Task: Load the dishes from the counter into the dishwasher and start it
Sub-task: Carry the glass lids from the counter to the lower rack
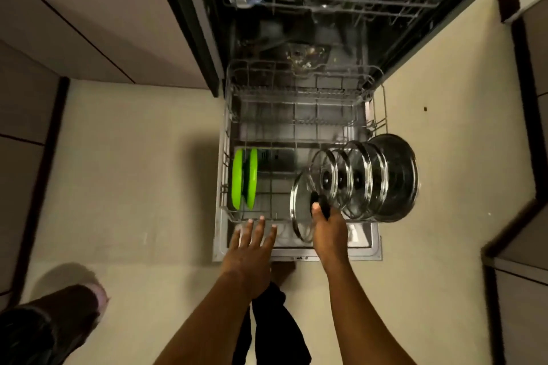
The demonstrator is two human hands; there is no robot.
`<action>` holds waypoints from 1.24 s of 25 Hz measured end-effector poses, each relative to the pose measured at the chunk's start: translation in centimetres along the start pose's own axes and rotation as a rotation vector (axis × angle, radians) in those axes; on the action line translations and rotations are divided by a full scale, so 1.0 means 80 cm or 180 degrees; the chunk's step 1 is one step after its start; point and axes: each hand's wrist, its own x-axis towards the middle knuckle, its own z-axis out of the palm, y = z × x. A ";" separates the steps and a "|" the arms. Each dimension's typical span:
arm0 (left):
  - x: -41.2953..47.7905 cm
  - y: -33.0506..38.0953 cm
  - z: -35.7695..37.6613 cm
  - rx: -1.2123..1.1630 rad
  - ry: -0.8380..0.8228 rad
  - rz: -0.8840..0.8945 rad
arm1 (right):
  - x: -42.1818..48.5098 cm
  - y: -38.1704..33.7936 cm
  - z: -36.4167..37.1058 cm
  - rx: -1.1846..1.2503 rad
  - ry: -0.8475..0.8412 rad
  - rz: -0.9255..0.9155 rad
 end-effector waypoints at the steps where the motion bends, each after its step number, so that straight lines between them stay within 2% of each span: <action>1: 0.027 0.003 0.002 -0.0009 -0.0034 0.0023 | 0.026 0.003 0.005 0.0056 -0.0030 0.0081; 6: 0.126 0.009 0.036 -0.0094 -0.0367 0.0071 | 0.131 0.043 0.034 0.0222 -0.0212 0.0454; 10: 0.171 0.002 0.061 -0.0075 -0.0656 0.0096 | 0.169 0.063 0.060 0.0259 -0.0066 0.0648; 16: 0.189 0.004 0.085 -0.0278 -0.0872 0.0051 | 0.184 0.049 0.091 0.0032 -0.0036 0.0732; 19: 0.192 -0.003 0.080 -0.0284 -0.0866 0.0138 | 0.209 0.035 0.090 -0.0261 -0.0054 0.0952; 24: 0.194 -0.004 0.084 -0.0300 -0.0875 0.0185 | 0.235 0.016 0.073 -0.0184 0.0012 0.1369; 28: 0.198 -0.007 0.083 -0.0277 -0.0904 0.0241 | 0.236 0.024 0.080 -0.1066 0.0490 0.1093; 31: 0.201 -0.007 0.087 -0.0301 -0.0867 0.0217 | 0.212 0.014 0.091 -0.1918 0.1001 0.0195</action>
